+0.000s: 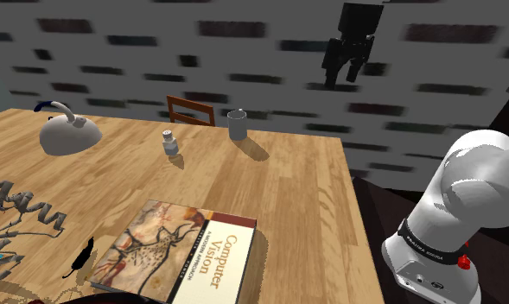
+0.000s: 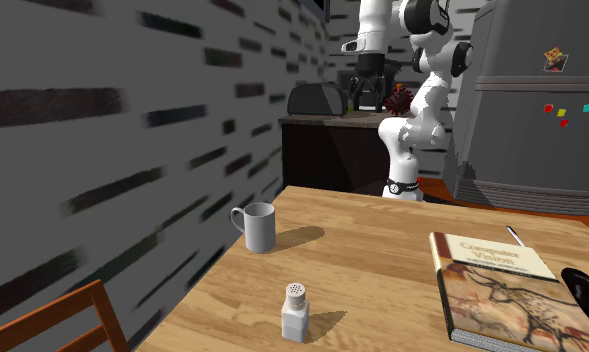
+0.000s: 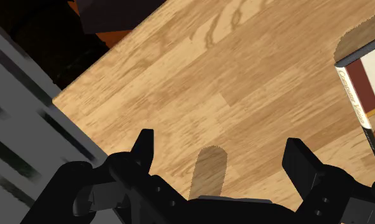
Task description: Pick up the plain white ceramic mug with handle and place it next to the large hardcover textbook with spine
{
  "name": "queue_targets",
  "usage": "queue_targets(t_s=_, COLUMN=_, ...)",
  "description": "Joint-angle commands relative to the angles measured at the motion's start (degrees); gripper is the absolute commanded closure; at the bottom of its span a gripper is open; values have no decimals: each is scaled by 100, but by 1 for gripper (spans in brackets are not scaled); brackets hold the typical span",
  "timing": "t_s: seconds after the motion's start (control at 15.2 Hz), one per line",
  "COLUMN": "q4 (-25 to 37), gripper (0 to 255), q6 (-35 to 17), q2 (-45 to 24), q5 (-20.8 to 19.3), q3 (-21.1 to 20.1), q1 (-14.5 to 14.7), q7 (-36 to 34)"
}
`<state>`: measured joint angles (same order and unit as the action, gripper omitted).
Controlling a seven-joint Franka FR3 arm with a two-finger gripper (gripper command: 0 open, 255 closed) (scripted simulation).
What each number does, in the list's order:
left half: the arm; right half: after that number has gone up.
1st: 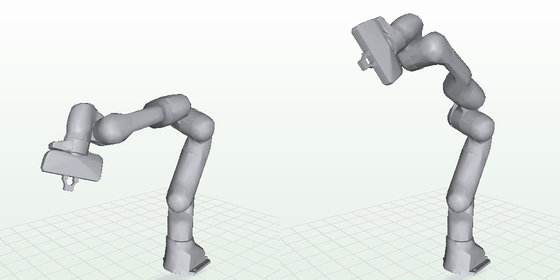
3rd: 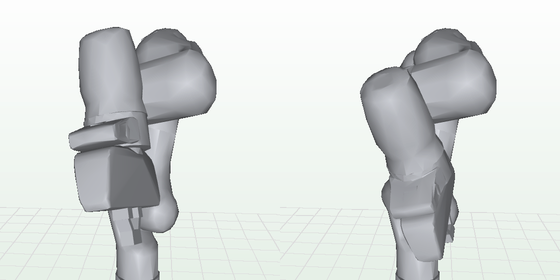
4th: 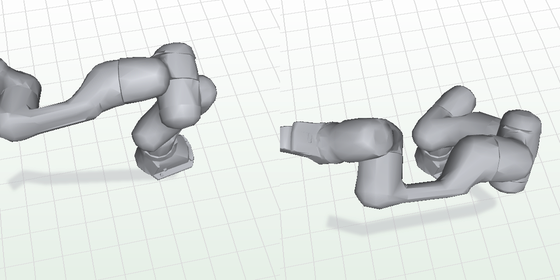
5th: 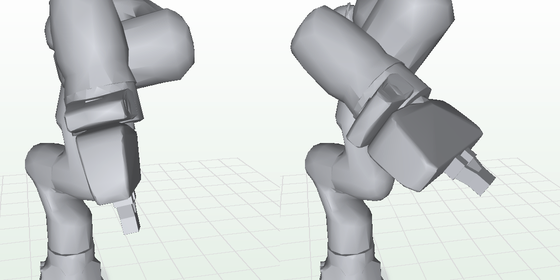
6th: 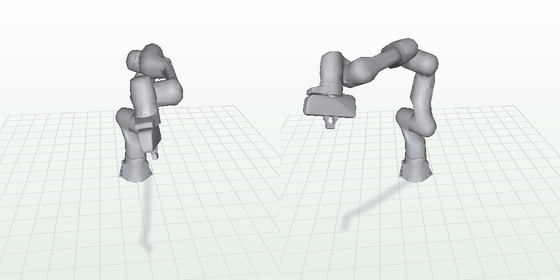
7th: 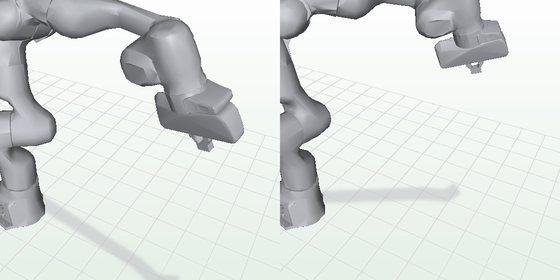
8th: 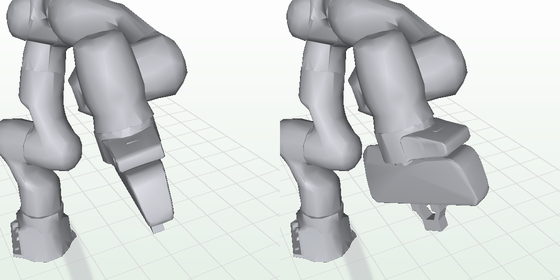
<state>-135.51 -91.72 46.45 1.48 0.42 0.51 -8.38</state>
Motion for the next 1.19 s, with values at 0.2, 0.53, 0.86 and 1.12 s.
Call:
queue_targets(t_s=0.2, q4=73, gripper=0, q6=-505, q2=-579, q5=-6, q3=-35, q1=7, q7=-10)
queue_targets(t_s=0.53, q4=356, gripper=0, q6=-1253, q2=-1610, q5=-29, q3=-89, q1=14, q7=-36)
queue_targets(t_s=0.86, q4=834, gripper=0, q6=-1854, q2=-2690, q5=-73, q3=-141, q1=13, q7=-74)
queue_targets(t_s=1.12, q4=1351, gripper=0, q6=-2215, q2=-3571, q5=-128, q3=-173, q1=14, q7=-116)
